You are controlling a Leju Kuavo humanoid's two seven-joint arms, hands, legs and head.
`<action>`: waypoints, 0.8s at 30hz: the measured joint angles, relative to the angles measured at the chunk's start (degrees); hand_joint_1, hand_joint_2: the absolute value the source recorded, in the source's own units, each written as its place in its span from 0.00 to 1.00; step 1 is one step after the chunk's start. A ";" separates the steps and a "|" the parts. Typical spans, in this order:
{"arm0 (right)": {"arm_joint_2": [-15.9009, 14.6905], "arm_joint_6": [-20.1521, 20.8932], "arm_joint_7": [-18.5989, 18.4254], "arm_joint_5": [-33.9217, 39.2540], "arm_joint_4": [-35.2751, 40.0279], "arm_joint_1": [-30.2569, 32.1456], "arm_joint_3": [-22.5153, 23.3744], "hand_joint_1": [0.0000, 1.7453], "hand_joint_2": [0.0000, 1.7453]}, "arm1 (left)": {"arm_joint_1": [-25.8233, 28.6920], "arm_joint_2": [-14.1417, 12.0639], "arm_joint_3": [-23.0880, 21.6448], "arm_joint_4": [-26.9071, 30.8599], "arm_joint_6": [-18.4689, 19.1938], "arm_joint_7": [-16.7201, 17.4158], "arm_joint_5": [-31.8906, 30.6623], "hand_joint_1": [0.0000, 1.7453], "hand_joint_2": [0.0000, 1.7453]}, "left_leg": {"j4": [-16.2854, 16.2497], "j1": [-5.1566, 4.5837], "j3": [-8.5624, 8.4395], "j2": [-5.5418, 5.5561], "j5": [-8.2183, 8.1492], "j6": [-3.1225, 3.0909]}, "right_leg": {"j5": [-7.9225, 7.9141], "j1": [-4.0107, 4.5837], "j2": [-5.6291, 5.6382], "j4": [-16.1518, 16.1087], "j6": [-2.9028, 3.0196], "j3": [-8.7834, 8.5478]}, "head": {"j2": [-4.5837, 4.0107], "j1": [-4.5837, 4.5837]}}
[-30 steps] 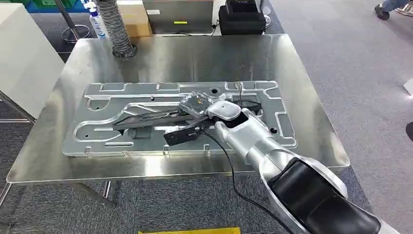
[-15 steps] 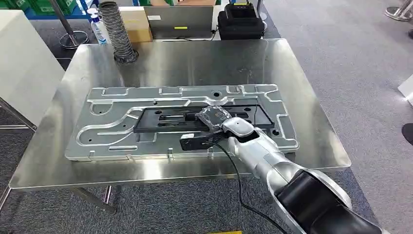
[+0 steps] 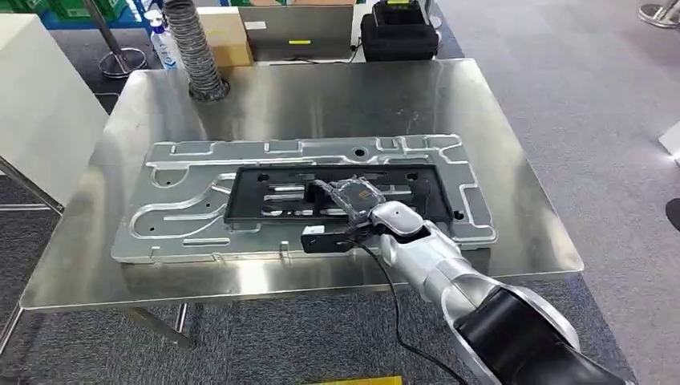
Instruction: Take the parts from the cabinet and place them on the table.
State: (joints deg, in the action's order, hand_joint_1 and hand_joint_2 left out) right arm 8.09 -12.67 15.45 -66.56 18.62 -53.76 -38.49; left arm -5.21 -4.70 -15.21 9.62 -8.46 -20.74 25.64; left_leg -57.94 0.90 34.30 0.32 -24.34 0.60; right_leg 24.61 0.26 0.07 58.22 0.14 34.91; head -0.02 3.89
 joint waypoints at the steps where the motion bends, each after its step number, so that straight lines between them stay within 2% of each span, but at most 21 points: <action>1: -0.09 -1.20 0.51 0.26 0.13 0.08 0.22 0.00 0.00 | 0.01 0.00 0.00 0.00 -0.15 0.00 0.00 0.00 0.00 | 0.25 0.12 -0.08 -0.01 0.15 0.30 | -0.05 0.09 0.02 -0.01 0.22 0.02 | 0.00 0.00; 2: -0.13 -3.54 1.56 1.08 0.46 0.15 0.59 0.00 0.00 | 0.02 0.00 0.00 0.00 -0.18 0.02 0.00 0.00 0.00 | 0.25 -0.11 -0.13 -0.07 0.03 0.74 | -0.48 -0.49 -0.01 -0.81 0.79 -0.27 | 0.00 0.00; 3: -0.13 -5.33 2.63 1.84 1.07 0.17 1.14 0.00 0.00 | 0.11 0.00 0.00 0.00 -0.20 0.02 -0.04 0.00 0.00 | -0.68 0.17 0.25 -0.11 -0.71 0.89 | -0.73 -0.56 -0.08 -1.25 0.92 -0.56 | 0.00 0.00; 4: -0.13 -8.04 4.54 3.42 1.92 0.17 1.85 0.00 0.00 | 0.11 -0.02 0.00 0.00 -0.18 0.04 -0.06 0.00 0.00 | -3.46 0.17 1.45 -0.11 -2.72 0.98 | -0.68 -0.58 -0.13 -1.29 1.28 -0.57 | 0.00 0.00; 6: -0.17 -10.93 8.34 6.87 3.68 0.65 3.59 0.00 0.00 | 0.14 -0.13 0.00 0.00 -0.11 0.17 -0.15 0.00 0.00 | -12.34 0.23 5.49 -0.10 -7.00 1.28 | -0.58 -0.45 -0.11 -1.24 1.46 -0.62 | 0.00 0.00; 7: -0.33 -11.68 9.80 8.40 4.79 1.18 4.75 0.00 0.00 | 0.25 -0.13 0.00 0.00 0.07 0.24 -0.22 0.00 0.00 | -16.75 0.23 7.63 -0.10 -8.49 1.46 | -0.53 -0.43 -0.12 -1.18 1.51 -0.62 | 0.00 0.00; 8: -0.44 -11.81 10.39 8.99 5.80 1.63 5.73 0.00 0.00 | 0.37 -0.13 0.00 0.00 0.13 0.37 -0.28 0.00 0.00 | -18.40 0.25 8.54 -0.11 -8.40 1.57 | -0.48 -0.42 -0.11 -1.13 1.46 -0.64 | 0.00 0.00; 9: -0.57 -11.86 10.56 9.27 6.56 1.94 6.54 0.00 0.00 | 0.48 -0.13 0.00 0.00 0.22 0.44 -0.28 0.00 0.00 | -17.12 0.29 8.08 -0.12 -7.01 1.63 | -0.38 -0.45 -0.11 -1.05 1.43 -0.69 | 0.00 0.00; 10: -0.70 -11.88 10.73 9.38 7.27 2.13 7.23 0.00 0.00 | 0.51 -0.22 0.00 0.00 0.22 0.46 -0.33 0.00 0.00 | -13.19 0.39 6.20 -0.13 -4.50 1.66 | -0.24 -0.51 -0.08 -0.90 1.28 -0.77 | 0.00 0.00; 11: -0.77 -11.92 10.89 9.40 7.98 2.21 7.81 0.00 0.00 | 0.49 -0.26 0.00 0.00 0.24 0.48 -0.35 0.00 0.00 | -7.11 0.49 3.25 -0.17 -1.46 1.64 | 0.02 -0.61 -0.03 -0.63 1.08 -0.86 | 0.00 0.00; 12: -0.81 -12.01 10.95 9.40 8.57 2.20 8.22 0.00 0.00 | 0.45 -0.31 0.02 0.00 0.24 0.48 -0.37 0.00 0.00 | -1.92 0.62 0.75 -0.28 0.58 1.62 | 0.34 -0.64 0.01 -0.21 0.79 -0.91 | 0.00 0.00; 13: -0.90 -12.14 11.02 9.40 9.05 2.18 8.61 0.00 0.00 | 0.36 -0.31 0.02 0.00 0.24 0.52 -0.37 0.00 0.00 | -0.81 0.16 -0.10 -0.21 -0.79 1.37 | 0.58 -0.24 0.05 0.09 0.36 -0.64 | 0.00 0.00; 14: -0.98 -12.14 11.04 9.40 9.37 2.29 8.92 0.00 0.00 | 0.42 -0.31 0.02 0.00 0.24 0.52 -0.37 0.00 0.00 | -0.65 0.25 0.15 0.02 -0.43 0.65 | 0.60 -0.25 0.11 0.32 0.21 -0.51 | 0.00 -0.02; 15: -1.07 -12.16 11.06 9.40 9.73 2.46 9.24 0.00 0.00 | 0.34 -0.31 0.00 0.00 0.26 0.52 -0.42 0.00 0.00 | -0.77 0.22 0.27 0.05 -0.43 0.52 | 0.48 -0.26 0.09 0.27 -0.03 -0.48 | 0.00 -0.02; 16: -1.09 -12.16 11.04 9.42 10.01 2.65 9.49 0.00 0.00 | 0.32 -0.28 0.02 0.00 0.28 0.52 -0.42 0.00 0.00 | -0.87 0.03 0.29 0.07 -0.46 0.15 | 0.41 -0.27 0.05 0.04 -0.34 -0.54 | 0.00 0.00; 18: -1.18 -12.47 11.37 9.84 10.71 2.79 9.88 0.00 0.00 | 0.43 -0.26 0.00 0.00 0.30 0.57 -0.44 0.00 0.00 | -0.35 0.42 0.07 -0.01 -0.08 -0.68 | 1.02 -0.51 0.08 0.60 -1.10 -0.42 | 0.00 -0.02; 19: -1.27 -12.91 12.18 10.65 11.13 2.78 10.23 0.00 0.00 | 0.35 -0.26 0.02 0.00 0.28 0.57 -0.42 0.00 0.00 | -0.33 0.40 0.08 -0.02 -0.08 -1.02 | 2.30 -0.49 0.04 2.35 -1.31 0.32 | 0.00 0.00; 20: -1.42 -13.84 13.95 12.57 11.86 2.96 10.71 0.00 0.00 | 0.29 -0.28 0.02 0.00 0.30 0.59 -0.44 0.00 0.00 | -0.33 0.39 0.12 -0.04 -0.08 -1.24 | 4.41 -0.55 0.03 6.08 -1.54 2.09 | 0.00 -0.02; 22: -2.58 -15.84 18.55 19.23 15.66 5.10 12.20 0.00 0.00 | 0.34 -0.28 0.04 0.00 0.28 0.61 -0.44 0.00 0.00 | -0.38 0.28 0.12 -0.01 -0.15 -1.42 | 8.48 -0.62 0.02 15.85 -1.86 6.78 | 0.00 -0.02; 23: -3.71 -16.38 20.07 22.99 20.40 7.18 13.39 0.00 0.00 | 0.51 -0.28 0.11 0.00 0.28 0.59 -0.37 0.00 0.00 | -0.39 0.25 0.12 0.15 -0.18 -1.48 | 9.10 -0.62 0.01 18.95 -1.89 8.42 | 0.00 -0.02; 24: -5.04 -16.51 20.94 26.06 25.88 9.28 14.87 0.00 0.00 | 0.73 -0.26 0.13 0.00 0.28 0.51 -0.20 0.00 0.00 | -0.41 0.20 0.05 0.31 -0.22 -1.53 | 8.12 -0.62 0.02 18.77 -1.82 8.57 | 0.00 -0.02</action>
State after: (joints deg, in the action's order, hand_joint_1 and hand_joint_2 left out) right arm 3.05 -29.18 36.39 -40.50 44.51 -44.47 -23.62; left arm -4.48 -4.96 -15.08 9.62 -8.17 -20.24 25.44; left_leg -58.36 1.10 34.35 0.63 -24.56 -0.93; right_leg 32.73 -0.35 0.09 76.99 -1.67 43.48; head -0.02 3.87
